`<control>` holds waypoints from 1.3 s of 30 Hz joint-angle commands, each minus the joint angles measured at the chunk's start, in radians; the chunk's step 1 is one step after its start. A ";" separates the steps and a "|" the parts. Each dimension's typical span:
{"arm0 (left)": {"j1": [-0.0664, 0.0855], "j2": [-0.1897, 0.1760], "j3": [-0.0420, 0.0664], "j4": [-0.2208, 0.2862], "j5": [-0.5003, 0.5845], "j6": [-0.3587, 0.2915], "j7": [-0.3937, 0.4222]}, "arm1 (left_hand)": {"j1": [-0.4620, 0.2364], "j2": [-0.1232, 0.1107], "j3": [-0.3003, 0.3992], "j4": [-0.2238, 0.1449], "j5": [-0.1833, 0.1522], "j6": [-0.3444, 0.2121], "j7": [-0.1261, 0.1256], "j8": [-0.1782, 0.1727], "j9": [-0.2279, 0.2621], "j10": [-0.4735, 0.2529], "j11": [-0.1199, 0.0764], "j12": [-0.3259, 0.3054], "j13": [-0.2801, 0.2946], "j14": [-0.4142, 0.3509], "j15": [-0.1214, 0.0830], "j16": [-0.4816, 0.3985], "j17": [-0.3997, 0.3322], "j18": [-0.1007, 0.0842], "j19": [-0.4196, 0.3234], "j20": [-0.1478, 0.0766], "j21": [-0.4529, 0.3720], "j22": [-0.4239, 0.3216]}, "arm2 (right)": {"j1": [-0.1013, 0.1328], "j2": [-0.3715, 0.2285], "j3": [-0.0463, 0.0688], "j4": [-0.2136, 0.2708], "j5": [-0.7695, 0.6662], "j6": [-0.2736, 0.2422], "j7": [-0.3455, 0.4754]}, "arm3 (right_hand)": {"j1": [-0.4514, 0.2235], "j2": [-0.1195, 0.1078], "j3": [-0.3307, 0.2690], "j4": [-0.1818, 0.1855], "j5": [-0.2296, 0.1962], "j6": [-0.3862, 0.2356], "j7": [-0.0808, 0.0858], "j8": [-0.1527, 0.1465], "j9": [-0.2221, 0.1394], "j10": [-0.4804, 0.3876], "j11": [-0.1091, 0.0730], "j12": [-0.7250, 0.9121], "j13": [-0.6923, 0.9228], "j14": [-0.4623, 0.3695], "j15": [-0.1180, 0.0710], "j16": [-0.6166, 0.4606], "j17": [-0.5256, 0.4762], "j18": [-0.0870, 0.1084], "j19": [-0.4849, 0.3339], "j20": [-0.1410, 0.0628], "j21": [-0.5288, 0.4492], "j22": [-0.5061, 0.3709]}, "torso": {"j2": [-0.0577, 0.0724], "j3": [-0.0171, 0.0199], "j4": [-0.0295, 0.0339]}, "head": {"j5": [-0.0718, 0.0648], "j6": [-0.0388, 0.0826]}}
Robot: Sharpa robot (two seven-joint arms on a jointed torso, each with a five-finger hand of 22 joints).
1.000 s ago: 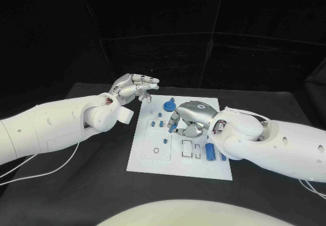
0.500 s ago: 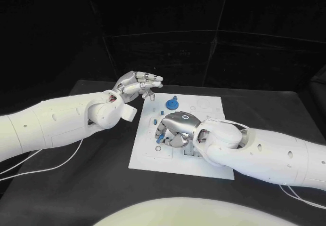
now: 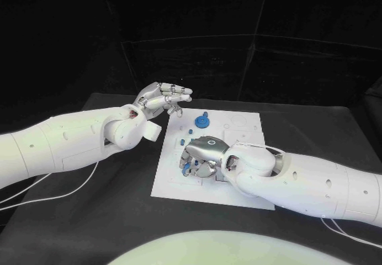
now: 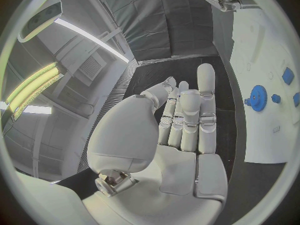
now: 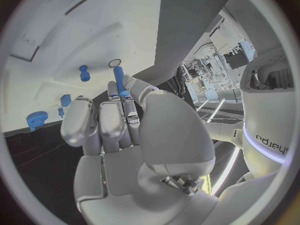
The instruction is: Assemble the parts on the task board
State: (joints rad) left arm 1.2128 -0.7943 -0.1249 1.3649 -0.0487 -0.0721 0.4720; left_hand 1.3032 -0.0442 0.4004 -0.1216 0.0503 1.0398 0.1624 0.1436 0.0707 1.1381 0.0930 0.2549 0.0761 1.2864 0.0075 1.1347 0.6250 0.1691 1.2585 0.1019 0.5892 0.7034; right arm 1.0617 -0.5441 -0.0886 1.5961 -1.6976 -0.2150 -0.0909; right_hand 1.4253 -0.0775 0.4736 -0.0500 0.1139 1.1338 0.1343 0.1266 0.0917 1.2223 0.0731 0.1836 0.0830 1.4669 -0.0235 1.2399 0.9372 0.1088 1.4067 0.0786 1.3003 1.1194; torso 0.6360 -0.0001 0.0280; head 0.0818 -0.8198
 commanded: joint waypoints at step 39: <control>0.001 0.000 0.001 0.001 0.004 0.012 0.005 | 0.004 -0.001 -0.006 -0.003 0.003 0.001 0.005 0.001 -0.001 -0.008 -0.002 0.001 0.002 -0.004 -0.002 0.003 -0.002 0.013 0.002 0.001 -0.004 -0.001 | -0.002 0.033 -0.007 -0.020 -0.096 0.101 -0.084 | -0.022 -0.011 -0.006 0.001 0.011 -0.027 0.011 -0.023 -0.005 0.002 -0.006 -0.024 0.000 0.009 0.004 -0.005 -0.015 -0.018 -0.011 0.006 -0.001 -0.008 | 0.000 -0.0006 0.0008 | 0.003 -0.001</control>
State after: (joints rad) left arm 1.2128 -0.7941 -0.1249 1.3642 -0.0487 -0.0713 0.4719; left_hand 1.3032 -0.0442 0.4004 -0.1216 0.0503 1.0398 0.1624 0.1436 0.0707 1.1381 0.0930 0.2549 0.0761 1.2864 0.0075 1.1347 0.6251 0.1691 1.2585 0.1019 0.5892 0.7037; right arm 1.0606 -0.5107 -0.0927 1.5783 -1.7695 -0.1427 -0.1474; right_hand 1.4128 -0.0898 0.4725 -0.0490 0.1237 1.1127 0.1453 0.1081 0.0874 1.2224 0.0731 0.1645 0.0840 1.4669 -0.0235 1.2399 0.9235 0.1089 1.4028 0.0825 1.3003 1.1119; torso 0.6358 -0.0006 0.0286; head 0.0859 -0.8206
